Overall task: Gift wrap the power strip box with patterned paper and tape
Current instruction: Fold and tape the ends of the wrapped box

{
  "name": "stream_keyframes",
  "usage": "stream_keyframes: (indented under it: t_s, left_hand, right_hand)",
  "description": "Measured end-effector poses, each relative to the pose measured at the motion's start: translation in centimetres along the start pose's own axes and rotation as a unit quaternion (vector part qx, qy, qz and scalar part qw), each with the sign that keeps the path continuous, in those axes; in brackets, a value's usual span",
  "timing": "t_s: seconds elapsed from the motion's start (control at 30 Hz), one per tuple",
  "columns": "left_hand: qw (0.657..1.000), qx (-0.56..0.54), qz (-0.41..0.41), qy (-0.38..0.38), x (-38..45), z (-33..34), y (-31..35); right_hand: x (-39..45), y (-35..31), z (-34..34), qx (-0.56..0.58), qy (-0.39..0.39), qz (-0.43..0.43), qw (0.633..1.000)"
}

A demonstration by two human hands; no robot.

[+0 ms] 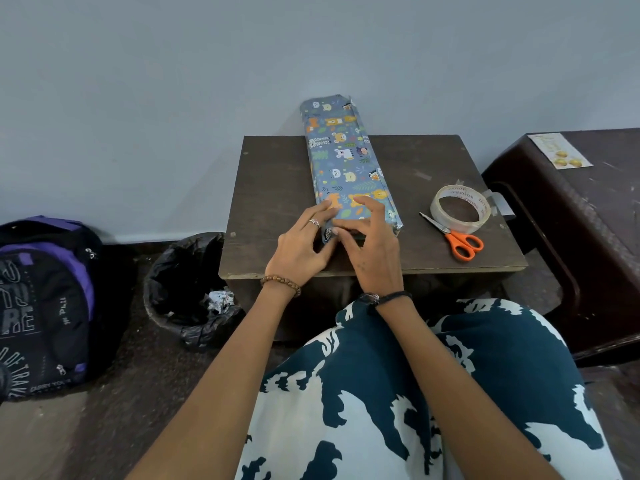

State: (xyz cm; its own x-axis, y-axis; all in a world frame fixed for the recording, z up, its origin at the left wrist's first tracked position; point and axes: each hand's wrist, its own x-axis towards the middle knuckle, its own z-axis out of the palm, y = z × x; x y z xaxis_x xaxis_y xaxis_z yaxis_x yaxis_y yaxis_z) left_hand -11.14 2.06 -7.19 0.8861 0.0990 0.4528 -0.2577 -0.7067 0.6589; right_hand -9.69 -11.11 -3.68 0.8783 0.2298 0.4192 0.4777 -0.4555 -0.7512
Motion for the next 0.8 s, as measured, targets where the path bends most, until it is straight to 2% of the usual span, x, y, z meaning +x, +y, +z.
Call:
stream_keyframes:
  t_s: [0.43,0.5,0.6,0.7,0.8]
  left_hand:
    - [0.998,-0.005,-0.059,-0.01,0.4,-0.1,0.2]
    - [0.998,0.003,-0.062,-0.015,0.4,0.0,0.2]
    - [0.998,0.012,-0.059,-0.022,0.5,0.0,0.1]
    - [0.997,0.0,-0.067,-0.028,0.4,0.1,-0.2]
    - [0.997,-0.012,-0.067,-0.021,0.4,0.1,-0.1]
  right_hand:
    - [3.3,-0.7,0.3,-0.066,-0.045,0.087,0.993]
    - [3.9,-0.5,-0.2,-0.043,-0.062,0.113,0.991]
    - [4.7,0.0,-1.2,0.055,-0.103,0.159,0.98]
    - [4.5,0.0,-1.2,-0.002,-0.119,0.138,0.983]
    - [4.5,-0.5,-0.4,-0.077,-0.096,0.116,0.986]
